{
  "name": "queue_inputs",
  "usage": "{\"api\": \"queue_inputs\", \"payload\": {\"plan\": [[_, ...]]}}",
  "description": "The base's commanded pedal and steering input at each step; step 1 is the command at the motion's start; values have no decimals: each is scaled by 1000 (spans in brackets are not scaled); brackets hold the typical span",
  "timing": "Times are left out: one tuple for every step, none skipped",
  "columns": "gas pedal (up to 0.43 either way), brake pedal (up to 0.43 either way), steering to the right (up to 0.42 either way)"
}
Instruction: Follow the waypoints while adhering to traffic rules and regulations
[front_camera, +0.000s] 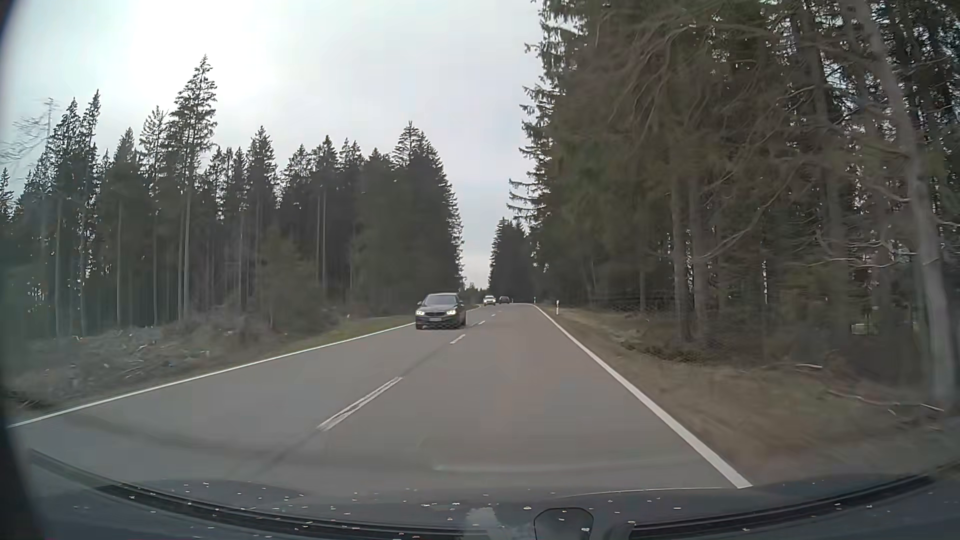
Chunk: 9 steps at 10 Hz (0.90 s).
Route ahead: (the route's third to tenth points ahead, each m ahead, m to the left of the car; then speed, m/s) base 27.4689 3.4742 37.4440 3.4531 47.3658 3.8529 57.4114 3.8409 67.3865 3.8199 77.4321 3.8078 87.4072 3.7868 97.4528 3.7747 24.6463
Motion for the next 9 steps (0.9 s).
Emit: {"api": "queue_inputs", "payload": {"plan": [[209, 0, -1], [209, 0, -1], [197, 0, -1], [197, 0, -1], [197, 0, -1], [197, 0, -1], [197, 0, -1], [197, 0, 0], [189, 0, 0]]}}
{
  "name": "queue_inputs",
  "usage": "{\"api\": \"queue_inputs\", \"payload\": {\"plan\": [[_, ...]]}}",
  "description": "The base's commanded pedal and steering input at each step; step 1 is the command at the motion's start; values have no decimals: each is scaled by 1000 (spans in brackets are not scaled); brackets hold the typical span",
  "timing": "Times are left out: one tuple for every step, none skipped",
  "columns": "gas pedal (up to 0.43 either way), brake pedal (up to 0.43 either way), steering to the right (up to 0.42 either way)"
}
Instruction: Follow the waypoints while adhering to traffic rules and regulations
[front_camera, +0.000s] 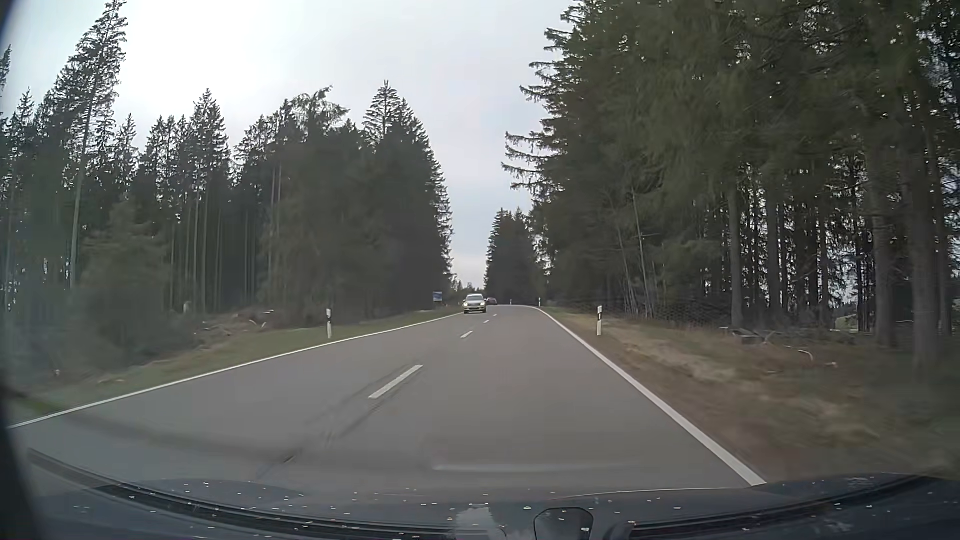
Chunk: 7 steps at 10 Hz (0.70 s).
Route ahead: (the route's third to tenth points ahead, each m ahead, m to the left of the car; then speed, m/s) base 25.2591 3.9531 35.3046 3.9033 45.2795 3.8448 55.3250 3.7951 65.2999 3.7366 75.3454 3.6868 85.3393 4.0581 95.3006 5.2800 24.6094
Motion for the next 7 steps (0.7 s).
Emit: {"api": "queue_inputs", "payload": {"plan": [[189, 0, 0], [189, 0, 0], [189, 0, 0], [189, 0, 0], [177, 0, 0], [177, 0, 0], [177, 0, 0]]}}
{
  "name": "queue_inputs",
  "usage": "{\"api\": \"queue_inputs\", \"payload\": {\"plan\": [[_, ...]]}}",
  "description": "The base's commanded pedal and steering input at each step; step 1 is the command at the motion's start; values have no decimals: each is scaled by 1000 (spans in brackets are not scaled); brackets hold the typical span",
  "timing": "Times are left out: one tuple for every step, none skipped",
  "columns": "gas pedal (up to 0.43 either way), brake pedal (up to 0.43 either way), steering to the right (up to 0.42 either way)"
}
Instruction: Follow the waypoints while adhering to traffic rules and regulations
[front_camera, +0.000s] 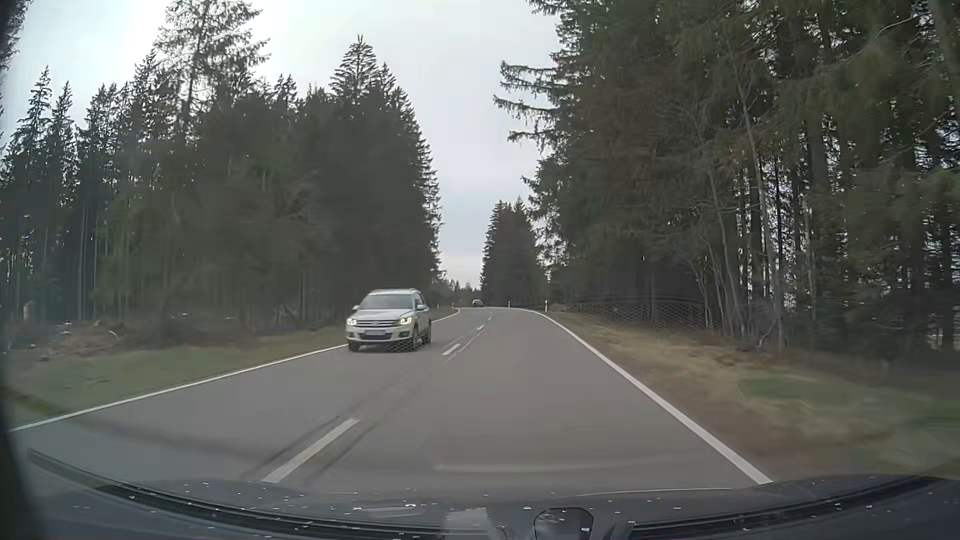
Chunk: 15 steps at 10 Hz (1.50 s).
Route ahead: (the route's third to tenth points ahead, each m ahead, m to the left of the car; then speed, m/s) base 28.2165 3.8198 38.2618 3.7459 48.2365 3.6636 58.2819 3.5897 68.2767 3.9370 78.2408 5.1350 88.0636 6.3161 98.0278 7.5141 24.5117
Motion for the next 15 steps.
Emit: {"api": "queue_inputs", "payload": {"plan": [[177, 0, 0], [177, 0, 0], [177, 0, 0], [177, 0, 0], [177, 0, -1], [177, 0, -1], [177, 0, -1], [177, 0, -1], [169, 0, -3], [169, 0, -4], [169, 0, -4], [169, 0, -5], [169, 0, -6], [169, 0, -6], [169, 0, -7]]}}
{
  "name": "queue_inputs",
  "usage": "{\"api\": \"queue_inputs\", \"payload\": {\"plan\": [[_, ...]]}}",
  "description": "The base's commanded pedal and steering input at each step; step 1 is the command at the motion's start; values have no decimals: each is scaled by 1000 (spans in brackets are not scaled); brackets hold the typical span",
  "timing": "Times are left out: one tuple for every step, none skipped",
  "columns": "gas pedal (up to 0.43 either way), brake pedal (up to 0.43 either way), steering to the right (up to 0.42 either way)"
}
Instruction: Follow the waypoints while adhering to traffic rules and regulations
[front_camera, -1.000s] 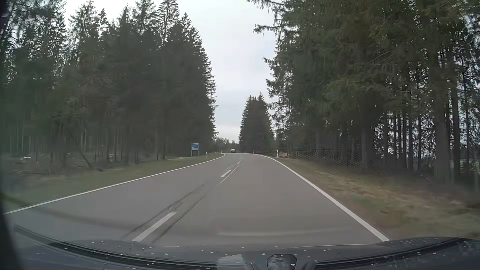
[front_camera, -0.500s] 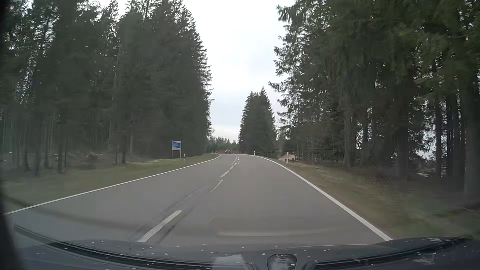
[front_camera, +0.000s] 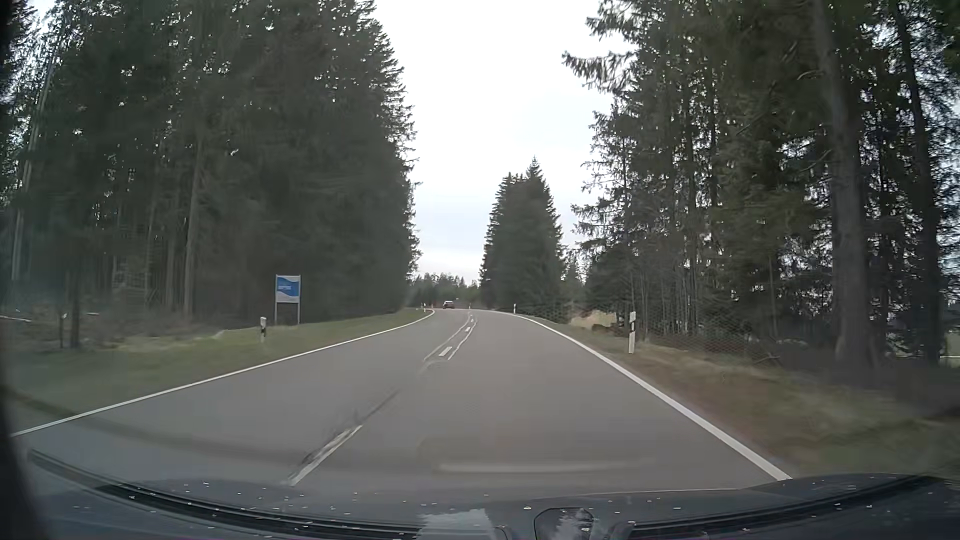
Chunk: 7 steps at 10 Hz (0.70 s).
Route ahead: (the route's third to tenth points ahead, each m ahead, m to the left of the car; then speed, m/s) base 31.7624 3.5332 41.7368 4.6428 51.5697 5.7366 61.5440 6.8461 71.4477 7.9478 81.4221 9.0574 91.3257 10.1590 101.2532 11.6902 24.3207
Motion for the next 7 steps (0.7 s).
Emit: {"api": "queue_inputs", "payload": {"plan": [[169, 0, -8], [169, 0, -8], [169, 0, -8], [169, 0, -9], [157, 0, -11], [157, 0, -11], [150, 0, -11]]}}
